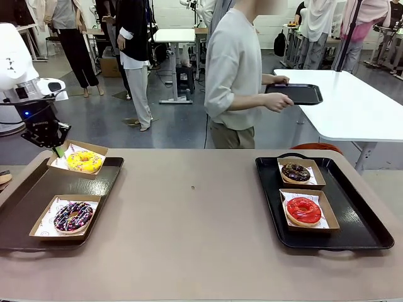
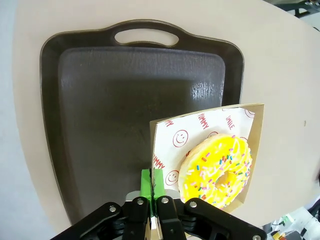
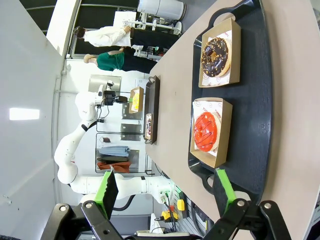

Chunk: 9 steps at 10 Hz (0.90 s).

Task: Individually package the donuts and arrange them on the tray.
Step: Place the picked Paper togo box on the Handle tray.

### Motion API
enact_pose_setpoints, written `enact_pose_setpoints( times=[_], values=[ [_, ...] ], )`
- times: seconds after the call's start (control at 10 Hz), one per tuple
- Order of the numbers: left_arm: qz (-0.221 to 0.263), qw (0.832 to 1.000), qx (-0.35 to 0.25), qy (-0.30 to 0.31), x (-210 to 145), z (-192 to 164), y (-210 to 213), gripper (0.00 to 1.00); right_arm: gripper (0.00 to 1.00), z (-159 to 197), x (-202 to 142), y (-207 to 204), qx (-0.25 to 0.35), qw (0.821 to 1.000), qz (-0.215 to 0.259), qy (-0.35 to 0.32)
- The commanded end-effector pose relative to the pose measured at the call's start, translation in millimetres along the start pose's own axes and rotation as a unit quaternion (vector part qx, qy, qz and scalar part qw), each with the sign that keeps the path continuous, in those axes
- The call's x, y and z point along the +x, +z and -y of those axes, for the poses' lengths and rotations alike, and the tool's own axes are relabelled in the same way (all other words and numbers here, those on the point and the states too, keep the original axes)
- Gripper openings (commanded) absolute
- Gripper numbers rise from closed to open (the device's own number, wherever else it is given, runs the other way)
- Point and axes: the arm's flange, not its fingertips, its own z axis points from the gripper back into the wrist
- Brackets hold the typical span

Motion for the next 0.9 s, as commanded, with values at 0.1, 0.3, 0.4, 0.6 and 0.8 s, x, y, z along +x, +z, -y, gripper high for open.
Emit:
enact_pose_setpoints(
  times=[0.1,0.3,0.4,0.6,0.8],
  values=[
    [0.013,0.999,-0.040,-0.012,5.8,-29.1,-12.1,0.01,1.00,-1.3,-1.2,1.1,-0.001,1.000,-0.001,0.001],
    [0.013,0.999,-0.038,-0.007,8.8,-41.8,-27.6,0.01,1.00,-1.3,-1.2,1.1,-0.001,1.000,-0.001,0.001],
    [0.009,0.999,-0.040,-0.005,9.6,-45.8,-34.8,0.01,1.00,-1.3,-1.2,1.1,-0.001,1.000,-0.001,0.001],
    [0.003,0.999,-0.037,-0.001,9.4,-51.3,-50.8,0.01,1.00,-1.3,-1.2,1.1,-0.001,1.000,-0.001,0.001],
    [0.003,1.000,-0.027,0.011,10.7,-57.5,-61.6,0.01,1.00,-1.3,-1.2,1.1,-0.001,1.000,-0.001,0.001]
  ],
)
